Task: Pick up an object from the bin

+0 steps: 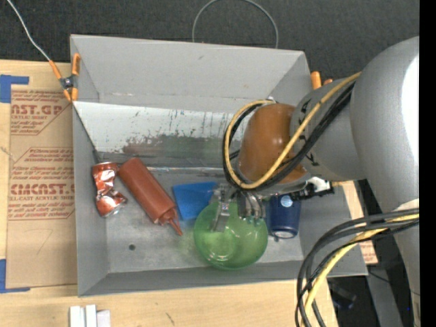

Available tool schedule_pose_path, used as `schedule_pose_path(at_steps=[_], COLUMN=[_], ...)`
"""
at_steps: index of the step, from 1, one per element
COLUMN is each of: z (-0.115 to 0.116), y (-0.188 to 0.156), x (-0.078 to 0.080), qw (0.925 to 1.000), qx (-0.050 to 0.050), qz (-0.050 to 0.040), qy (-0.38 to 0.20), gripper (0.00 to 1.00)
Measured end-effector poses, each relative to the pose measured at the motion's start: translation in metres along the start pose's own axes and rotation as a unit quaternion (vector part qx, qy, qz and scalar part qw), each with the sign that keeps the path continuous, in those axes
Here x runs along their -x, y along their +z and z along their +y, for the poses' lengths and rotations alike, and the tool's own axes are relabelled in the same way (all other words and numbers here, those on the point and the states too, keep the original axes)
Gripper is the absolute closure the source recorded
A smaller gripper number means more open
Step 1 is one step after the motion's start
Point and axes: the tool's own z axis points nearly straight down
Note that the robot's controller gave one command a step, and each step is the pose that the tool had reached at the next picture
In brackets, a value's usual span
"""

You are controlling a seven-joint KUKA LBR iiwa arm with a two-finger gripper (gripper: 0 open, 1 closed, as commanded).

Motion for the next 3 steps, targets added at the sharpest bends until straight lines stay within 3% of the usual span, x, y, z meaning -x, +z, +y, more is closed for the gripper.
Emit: schedule_pose_path(at_steps=[1, 2, 3], z=[0.000, 0.011, -0.002], y=[0.000, -0.035, -0.036], x=[0.000, -0.002, -0.010], qw=[1.0000, 1.0000, 0.9999], qx=[0.000, 0.001, 0.000], qz=[0.0000, -0.0031, -0.0019], qy=[0.000, -0.002, -0.011], gripper=[1.00, 1.00, 1.00])
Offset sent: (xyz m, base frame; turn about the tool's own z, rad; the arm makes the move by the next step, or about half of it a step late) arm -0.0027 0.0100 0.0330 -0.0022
